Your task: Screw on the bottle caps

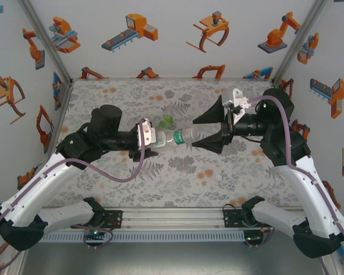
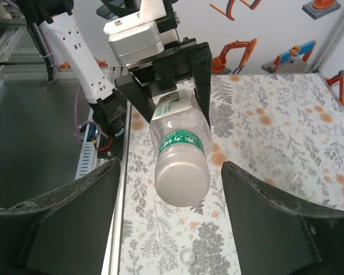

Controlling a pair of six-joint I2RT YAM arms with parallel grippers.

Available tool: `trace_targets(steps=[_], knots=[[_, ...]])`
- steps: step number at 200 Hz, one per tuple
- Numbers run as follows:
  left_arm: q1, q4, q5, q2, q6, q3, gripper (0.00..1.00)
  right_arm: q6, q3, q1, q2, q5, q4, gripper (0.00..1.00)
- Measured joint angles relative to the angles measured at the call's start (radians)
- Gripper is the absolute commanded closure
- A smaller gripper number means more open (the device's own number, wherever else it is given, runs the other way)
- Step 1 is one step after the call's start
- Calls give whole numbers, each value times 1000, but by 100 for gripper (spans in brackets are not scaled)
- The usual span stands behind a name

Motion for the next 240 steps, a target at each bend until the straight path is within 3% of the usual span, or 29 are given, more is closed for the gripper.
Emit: trace_targets(steps=[70,177,218,240], knots=[[0,-8,2,0,-3,0,100,-95,-34,0,0,8,3,41],[0,-14,1,1,-3,0,100,-114,-39,0,19,4,-32,48],[1,-13,-3,6,-3,0,100,-117,-39,0,19,4,-32,64],[1,-13,-2,6,-3,0,100,-108,-40,-1,19,4,-33,82]])
